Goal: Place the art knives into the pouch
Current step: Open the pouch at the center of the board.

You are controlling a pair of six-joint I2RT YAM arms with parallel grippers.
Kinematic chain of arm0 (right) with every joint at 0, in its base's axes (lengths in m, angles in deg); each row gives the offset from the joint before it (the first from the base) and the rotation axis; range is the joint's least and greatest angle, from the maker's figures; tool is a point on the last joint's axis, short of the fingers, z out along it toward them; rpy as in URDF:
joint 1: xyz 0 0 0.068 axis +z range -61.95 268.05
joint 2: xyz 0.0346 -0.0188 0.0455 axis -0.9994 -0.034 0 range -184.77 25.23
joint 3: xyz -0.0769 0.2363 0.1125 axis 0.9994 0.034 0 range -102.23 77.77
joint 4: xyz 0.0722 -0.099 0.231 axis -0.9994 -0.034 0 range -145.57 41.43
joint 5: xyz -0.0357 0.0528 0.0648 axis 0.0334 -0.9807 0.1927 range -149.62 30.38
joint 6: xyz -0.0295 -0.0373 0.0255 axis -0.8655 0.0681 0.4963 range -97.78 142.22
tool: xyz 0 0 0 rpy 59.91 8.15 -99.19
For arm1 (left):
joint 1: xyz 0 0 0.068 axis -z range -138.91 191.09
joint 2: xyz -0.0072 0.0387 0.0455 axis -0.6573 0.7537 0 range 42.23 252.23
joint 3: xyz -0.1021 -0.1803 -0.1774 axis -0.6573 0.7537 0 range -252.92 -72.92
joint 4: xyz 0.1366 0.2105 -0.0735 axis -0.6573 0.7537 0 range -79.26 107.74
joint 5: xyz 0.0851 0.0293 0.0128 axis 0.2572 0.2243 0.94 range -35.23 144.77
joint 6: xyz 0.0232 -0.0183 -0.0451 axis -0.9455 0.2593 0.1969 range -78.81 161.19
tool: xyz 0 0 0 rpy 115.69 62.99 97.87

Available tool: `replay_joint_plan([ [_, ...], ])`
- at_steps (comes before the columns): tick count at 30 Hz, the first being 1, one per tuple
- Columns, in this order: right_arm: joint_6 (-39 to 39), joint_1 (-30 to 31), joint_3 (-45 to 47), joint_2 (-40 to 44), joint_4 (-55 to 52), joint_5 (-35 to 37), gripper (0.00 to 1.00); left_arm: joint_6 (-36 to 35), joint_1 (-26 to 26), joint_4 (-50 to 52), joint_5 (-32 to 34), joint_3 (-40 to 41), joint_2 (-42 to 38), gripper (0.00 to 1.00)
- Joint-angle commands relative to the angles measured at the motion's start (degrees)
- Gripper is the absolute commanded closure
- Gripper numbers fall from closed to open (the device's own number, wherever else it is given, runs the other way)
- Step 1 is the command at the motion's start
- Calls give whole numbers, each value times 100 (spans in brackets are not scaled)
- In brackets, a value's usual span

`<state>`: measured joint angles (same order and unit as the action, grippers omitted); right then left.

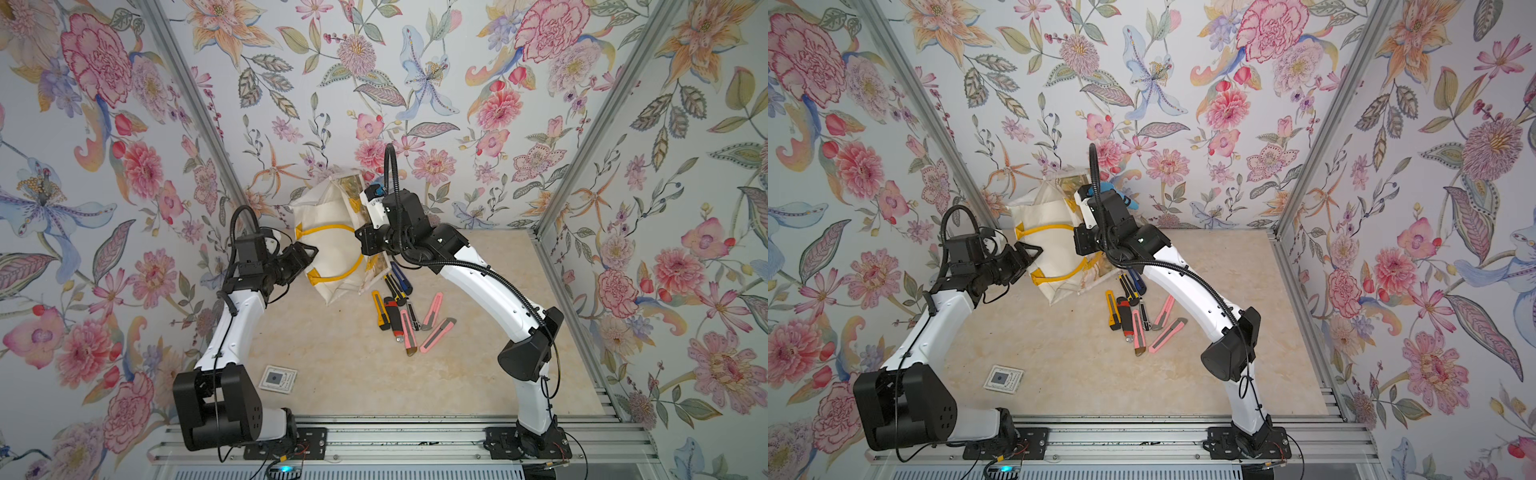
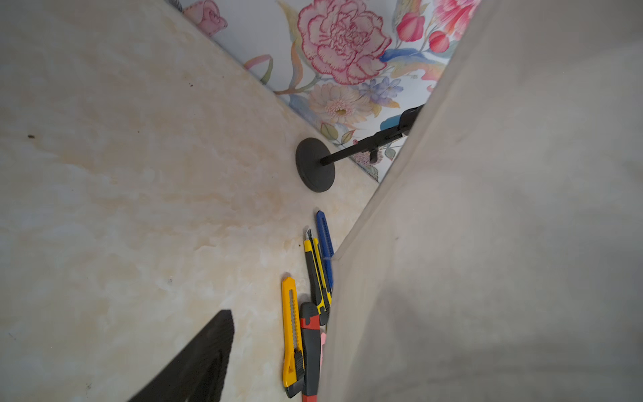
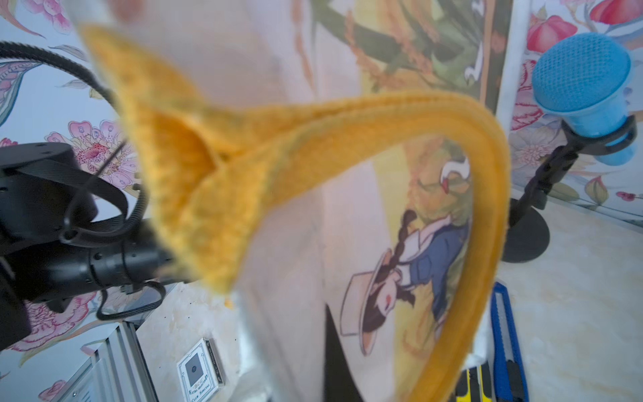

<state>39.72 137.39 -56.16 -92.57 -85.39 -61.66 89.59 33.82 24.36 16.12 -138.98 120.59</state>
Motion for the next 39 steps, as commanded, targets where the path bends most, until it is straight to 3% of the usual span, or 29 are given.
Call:
replay_joint_plan([
  [1,-150,101,-347,-360,-63,511,100,67,62,32,8,-180,-691,20],
  [7,-84,136,-821,-805,-64,1273,100,456,76,177,292,373,-1680,17],
  [14,-556,273,-1082,-965,-58,2100,100,442,127,794,504,97,-1564,20],
  [21,-795,535,-1139,-1082,36,2735,100,846,515,2022,1695,-256,-1743,22],
  [26,-779,522,-1201,-1306,157,3184,100,1395,770,2218,1363,-130,-2095,22],
  [31,-671,387,-1419,-1642,316,3177,100,1283,1050,2910,1069,61,-2083,24],
  [39,-452,343,-1615,-1593,288,2724,100,1216,1116,3304,1414,650,-2358,23],
])
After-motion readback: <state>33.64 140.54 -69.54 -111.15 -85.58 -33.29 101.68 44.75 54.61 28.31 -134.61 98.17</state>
